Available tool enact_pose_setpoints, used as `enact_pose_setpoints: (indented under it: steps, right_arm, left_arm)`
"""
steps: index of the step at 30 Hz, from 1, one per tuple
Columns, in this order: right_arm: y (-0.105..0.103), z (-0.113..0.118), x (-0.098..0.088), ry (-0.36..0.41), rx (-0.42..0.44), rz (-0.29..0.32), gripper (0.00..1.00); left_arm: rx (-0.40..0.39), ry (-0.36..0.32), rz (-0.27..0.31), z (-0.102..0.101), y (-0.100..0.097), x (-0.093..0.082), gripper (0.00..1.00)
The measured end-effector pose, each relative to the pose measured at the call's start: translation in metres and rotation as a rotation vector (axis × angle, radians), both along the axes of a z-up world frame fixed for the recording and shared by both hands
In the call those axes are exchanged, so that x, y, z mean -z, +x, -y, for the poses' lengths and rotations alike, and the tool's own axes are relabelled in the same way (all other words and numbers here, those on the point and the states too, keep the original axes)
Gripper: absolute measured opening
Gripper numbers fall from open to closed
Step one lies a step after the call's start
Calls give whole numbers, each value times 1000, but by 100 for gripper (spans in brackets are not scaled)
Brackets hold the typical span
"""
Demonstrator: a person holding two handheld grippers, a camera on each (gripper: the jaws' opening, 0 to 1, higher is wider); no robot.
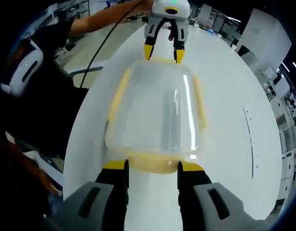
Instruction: Snap each plastic latch of the storage box into its locked position after aligning the lid with the box until every specified latch is closed and the lid sits flush.
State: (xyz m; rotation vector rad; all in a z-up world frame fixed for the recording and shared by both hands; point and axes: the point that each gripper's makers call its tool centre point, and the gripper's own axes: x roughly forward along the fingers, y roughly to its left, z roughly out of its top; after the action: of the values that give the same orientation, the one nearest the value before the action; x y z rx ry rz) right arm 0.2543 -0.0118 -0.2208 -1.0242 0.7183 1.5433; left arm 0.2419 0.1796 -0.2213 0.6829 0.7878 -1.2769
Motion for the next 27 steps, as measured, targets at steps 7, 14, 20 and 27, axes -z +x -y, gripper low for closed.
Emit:
enact_pose_setpoints:
  steps: [7, 14, 20, 27]
  right_arm:
    - [1, 1, 4, -18, 1, -12, 38]
    - [5, -5, 6, -9, 5, -38, 38]
    - [5, -6, 9, -9, 6, -38, 38]
    - [4, -6, 11, 9, 12, -48, 38]
  left_arm:
    - [2, 5, -12, -1, 0, -1, 40]
    - [-14, 18, -26, -7, 0, 4, 40]
    - [-21, 12, -26, -6, 0, 5, 40]
    - [-29, 9, -39, -6, 0, 6, 40]
